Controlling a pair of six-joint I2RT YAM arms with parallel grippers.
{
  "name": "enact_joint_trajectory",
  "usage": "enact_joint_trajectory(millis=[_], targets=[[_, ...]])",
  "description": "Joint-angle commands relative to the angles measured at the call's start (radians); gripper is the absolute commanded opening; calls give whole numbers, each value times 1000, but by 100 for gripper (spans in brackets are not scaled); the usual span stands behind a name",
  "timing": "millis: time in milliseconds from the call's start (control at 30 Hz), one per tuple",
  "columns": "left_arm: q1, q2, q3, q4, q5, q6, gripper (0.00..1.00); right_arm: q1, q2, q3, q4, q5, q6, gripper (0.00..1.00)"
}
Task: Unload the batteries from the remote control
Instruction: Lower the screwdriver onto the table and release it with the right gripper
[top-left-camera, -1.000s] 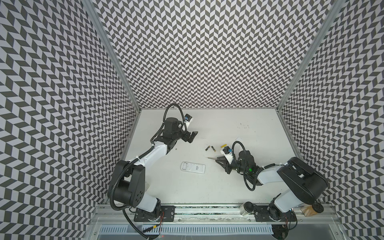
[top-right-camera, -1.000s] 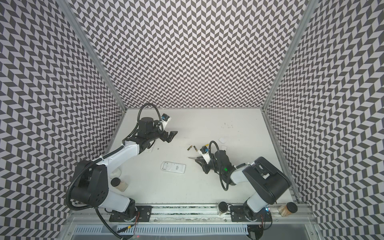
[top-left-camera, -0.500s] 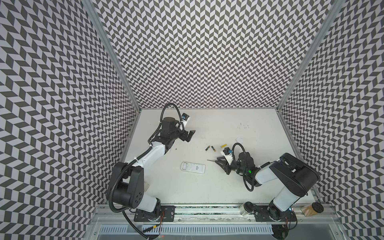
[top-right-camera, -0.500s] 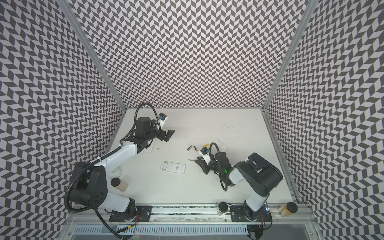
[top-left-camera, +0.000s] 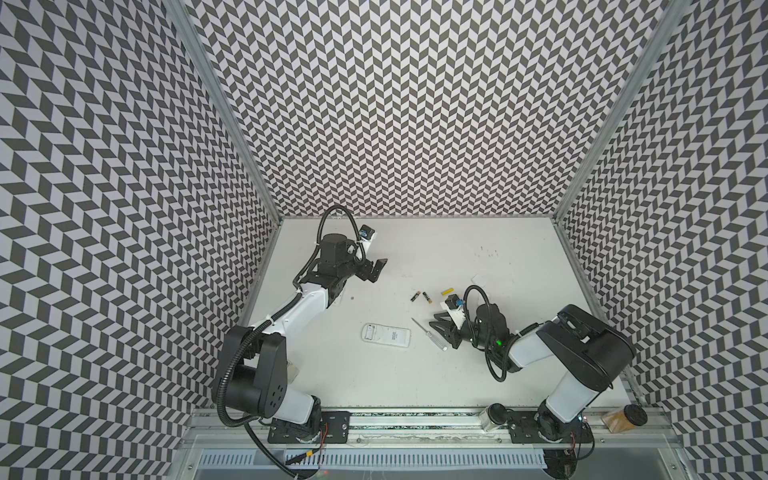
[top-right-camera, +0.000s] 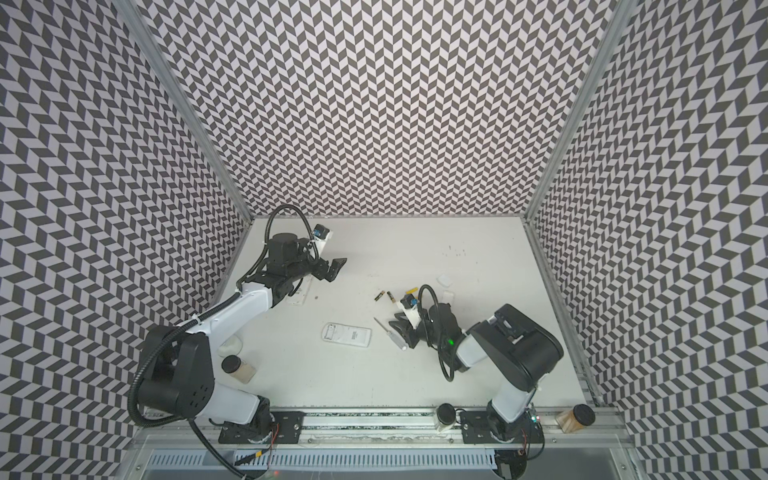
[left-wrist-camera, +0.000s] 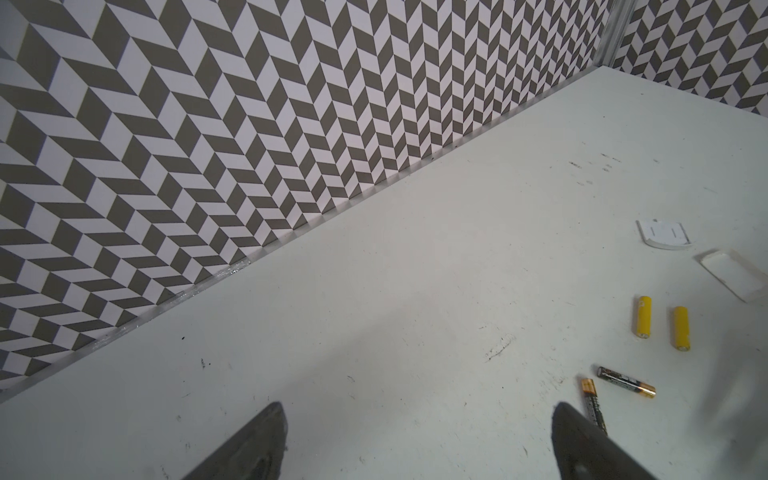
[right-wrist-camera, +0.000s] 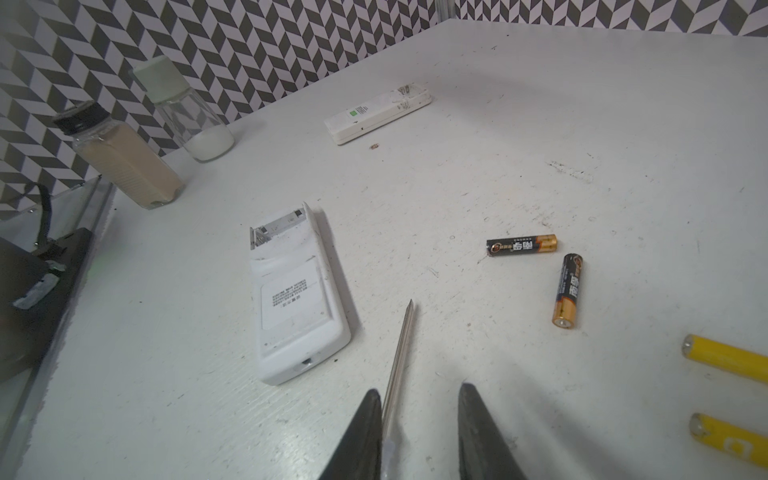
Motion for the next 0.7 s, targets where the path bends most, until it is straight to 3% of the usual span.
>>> enact_joint_trajectory(millis=[0, 233, 433, 500, 533, 667], targets=[[23, -20, -3, 3, -2, 11, 99, 4, -82, 21, -12, 12, -9, 33], [91, -26, -24, 19, 13, -23, 99, 4, -243, 51, -139, 124, -4, 42], [102, -25, -1, -1, 1, -11, 99, 4, -385, 63, -229, 223, -14, 58], [105, -28, -2, 3, 4, -18, 99, 4, -436, 56, -258, 261, -29, 76], [106, -30, -6, 10, 9, -20, 99, 4, -468, 48, -265, 287, -37, 99], [128, -45, -18, 22, 42, -57, 99, 4, -578, 27, -327, 406, -33, 99]])
